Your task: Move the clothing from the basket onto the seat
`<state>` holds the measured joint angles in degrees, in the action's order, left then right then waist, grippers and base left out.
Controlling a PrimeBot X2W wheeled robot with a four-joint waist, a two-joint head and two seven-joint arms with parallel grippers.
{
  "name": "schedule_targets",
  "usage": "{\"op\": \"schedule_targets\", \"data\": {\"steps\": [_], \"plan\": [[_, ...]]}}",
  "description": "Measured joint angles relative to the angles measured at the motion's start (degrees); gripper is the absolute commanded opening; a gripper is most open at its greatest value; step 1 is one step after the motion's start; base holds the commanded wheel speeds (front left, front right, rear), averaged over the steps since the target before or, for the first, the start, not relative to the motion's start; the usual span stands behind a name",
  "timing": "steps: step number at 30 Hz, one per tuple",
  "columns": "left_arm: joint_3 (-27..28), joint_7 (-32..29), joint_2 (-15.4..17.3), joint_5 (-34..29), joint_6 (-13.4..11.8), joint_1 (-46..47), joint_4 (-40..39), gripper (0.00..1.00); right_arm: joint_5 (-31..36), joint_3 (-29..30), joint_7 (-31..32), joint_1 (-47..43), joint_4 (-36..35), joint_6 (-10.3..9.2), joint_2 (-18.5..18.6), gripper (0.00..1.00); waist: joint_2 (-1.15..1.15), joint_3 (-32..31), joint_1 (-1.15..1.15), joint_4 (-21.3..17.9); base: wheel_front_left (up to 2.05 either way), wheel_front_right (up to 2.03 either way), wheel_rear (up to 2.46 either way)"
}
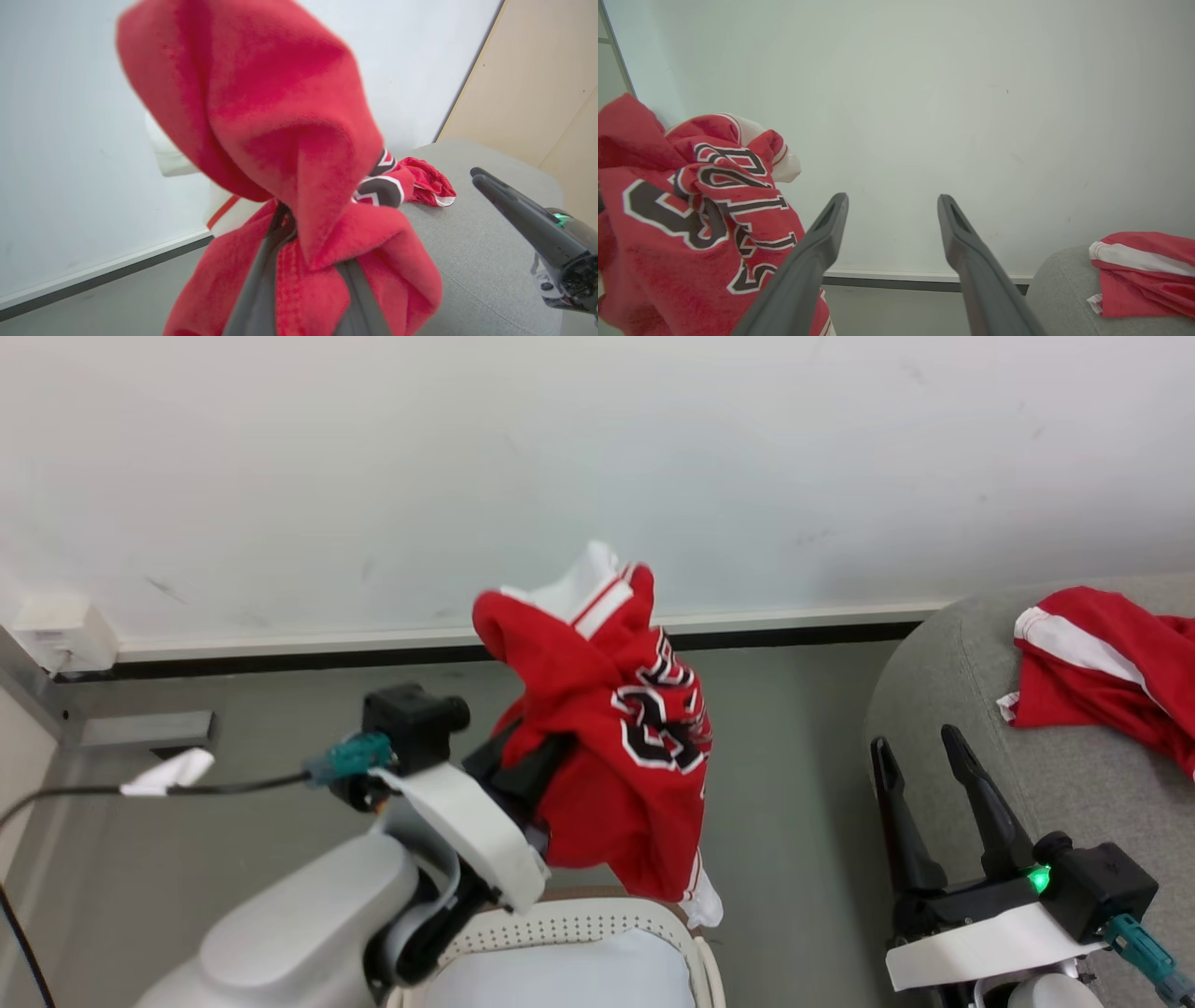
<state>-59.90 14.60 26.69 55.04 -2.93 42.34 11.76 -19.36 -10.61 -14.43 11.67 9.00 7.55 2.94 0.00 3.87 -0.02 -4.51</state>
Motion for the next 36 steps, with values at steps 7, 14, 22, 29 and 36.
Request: {"op": "schedule_targets", "data": {"steps": [7, 14, 22, 29, 36], "plan": [[2.8, -1.8, 2.5, 1.1, -3.3, 1.6, -5.7, 0.00, -0.8, -2.1, 0.0, -1.2, 0.1, 0.00, 0.0, 1.00, 0.00, -2.1, 0.01, 0.4, 0.00, 0.00, 0.00], [3.4, -2.6, 3.8, 1.6, -5.1, 1.6, -8.6, 0.00, -1.2, -4.9, 0.2, -1.6, -0.7, 0.00, 0.0, 1.00, 0.00, -3.4, 0.01, 0.0, 0.00, 0.00, 0.00], [3.6, -2.7, 3.8, 1.9, -6.0, 1.6, -9.3, 0.00, -0.8, -12.6, 1.0, -1.5, -1.7, 0.00, 0.7, 1.00, 0.00, -4.2, 0.02, 0.4, 0.00, 0.00, 0.00], [3.6, -3.0, 2.8, 2.5, -6.2, 1.6, -9.0, 0.00, -0.4, -20.4, 3.3, -1.1, 0.5, 0.00, 0.2, 1.00, 0.00, -5.0, 0.02, 1.6, 0.00, 0.00, 0.00], [2.1, -3.4, 0.9, 2.7, -5.9, 1.5, -10.1, 0.00, -2.0, -21.9, 2.3, 3.3, 9.4, 0.00, 0.0, 1.00, 0.00, -5.6, 0.02, 3.5, 0.00, 0.00, 0.00]]}}
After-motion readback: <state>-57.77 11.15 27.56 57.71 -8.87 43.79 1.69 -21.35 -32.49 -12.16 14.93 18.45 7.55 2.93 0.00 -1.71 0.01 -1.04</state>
